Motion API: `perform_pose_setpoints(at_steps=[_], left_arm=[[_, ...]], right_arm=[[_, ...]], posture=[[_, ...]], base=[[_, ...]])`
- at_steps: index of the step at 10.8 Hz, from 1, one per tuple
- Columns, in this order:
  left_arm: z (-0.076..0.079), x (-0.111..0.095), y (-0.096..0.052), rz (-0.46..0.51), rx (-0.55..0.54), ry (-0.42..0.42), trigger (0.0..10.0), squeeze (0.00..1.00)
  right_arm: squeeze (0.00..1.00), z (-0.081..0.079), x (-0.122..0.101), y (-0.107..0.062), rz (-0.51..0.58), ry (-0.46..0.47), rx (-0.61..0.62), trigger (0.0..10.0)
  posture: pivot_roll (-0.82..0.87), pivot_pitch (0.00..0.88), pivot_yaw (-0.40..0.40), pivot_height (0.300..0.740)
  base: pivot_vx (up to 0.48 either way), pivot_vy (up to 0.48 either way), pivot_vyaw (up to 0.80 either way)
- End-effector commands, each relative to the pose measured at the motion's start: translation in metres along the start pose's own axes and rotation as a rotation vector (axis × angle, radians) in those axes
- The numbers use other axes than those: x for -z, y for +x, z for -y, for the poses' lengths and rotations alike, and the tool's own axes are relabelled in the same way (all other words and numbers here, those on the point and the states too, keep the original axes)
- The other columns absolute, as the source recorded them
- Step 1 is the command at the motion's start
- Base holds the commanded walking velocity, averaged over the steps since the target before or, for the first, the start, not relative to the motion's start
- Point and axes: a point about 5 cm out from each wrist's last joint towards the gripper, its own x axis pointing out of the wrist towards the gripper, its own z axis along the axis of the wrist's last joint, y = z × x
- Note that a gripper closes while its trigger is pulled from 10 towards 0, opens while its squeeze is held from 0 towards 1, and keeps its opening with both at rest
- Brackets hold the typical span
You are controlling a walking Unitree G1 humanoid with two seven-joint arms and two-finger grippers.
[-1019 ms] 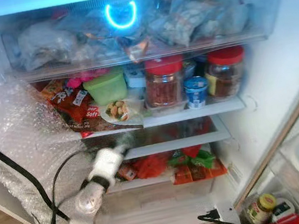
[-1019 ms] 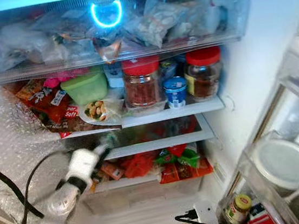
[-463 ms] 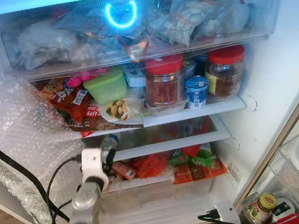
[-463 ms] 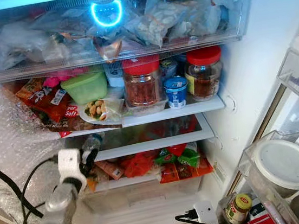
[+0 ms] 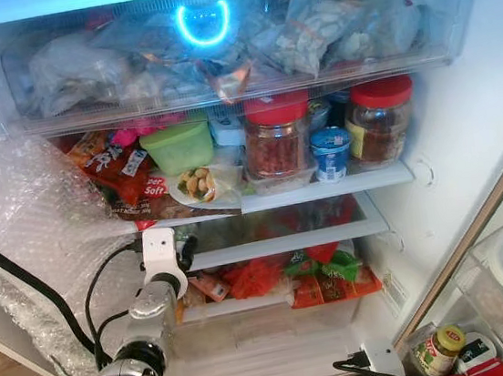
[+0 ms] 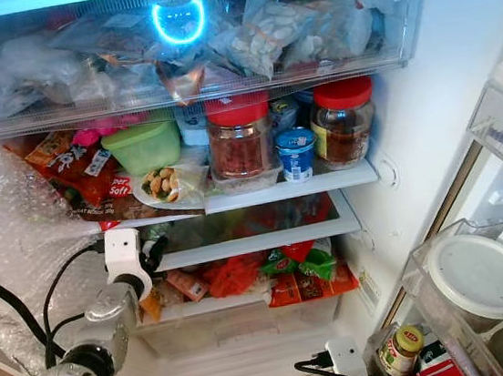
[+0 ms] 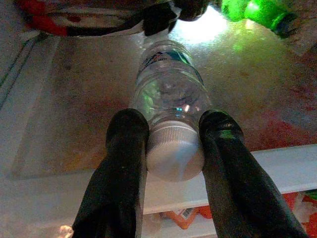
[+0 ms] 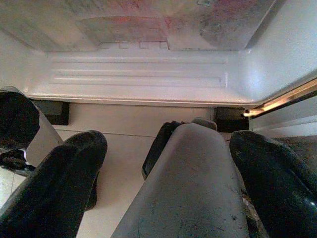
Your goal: Restocking fridge
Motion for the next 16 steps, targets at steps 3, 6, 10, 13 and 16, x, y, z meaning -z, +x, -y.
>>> perform_pose_setpoints(at_steps=[3, 6, 10, 13, 16], left_arm=[[-0.014, 0.003, 0.0, -0.047, -0.077, 0.0, 10.0, 1.0], [-0.004, -0.01, 0.001, 0.049, 0.017, 0.099, 10.0, 1.0], [0.013, -0.005, -0.015, 0.202, 0.212, 0.294, 10.0, 0.0], [0.006, 0.023, -0.034, 0.136, 0.26, 0.31, 10.0, 0.0], [-0.014, 0.088, -0.062, -0.189, 0.201, 0.153, 10.0, 0.0]], right_arm=[[0.0, 0.005, 0.014, -0.003, -0.054, 0.012, 0.016, 10.0], [0.0, 0.005, 0.013, -0.003, -0.05, 0.012, 0.022, 10.0], [0.0, 0.004, 0.011, -0.003, -0.045, 0.012, 0.021, 10.0], [0.0, 0.004, 0.012, -0.003, -0.05, 0.007, 0.016, 10.0], [0.0, 0.002, 0.014, -0.003, -0.055, 0.0, 0.012, 10.0]], posture=[[-0.03, 0.0, 0.007, 0.64], [-0.03, 0.0, 0.008, 0.64], [-0.02, 0.0, 0.016, 0.64], [-0.01, 0.0, 0.018, 0.64], [-0.01, 0.0, 0.025, 0.64]], base=[[0.0, 0.0, 0.0], [0.0, 0.0, 0.0], [0.0, 0.0, 0.0], [0.0, 0.0, 0.0], [0.0, 0.0, 0.0]])
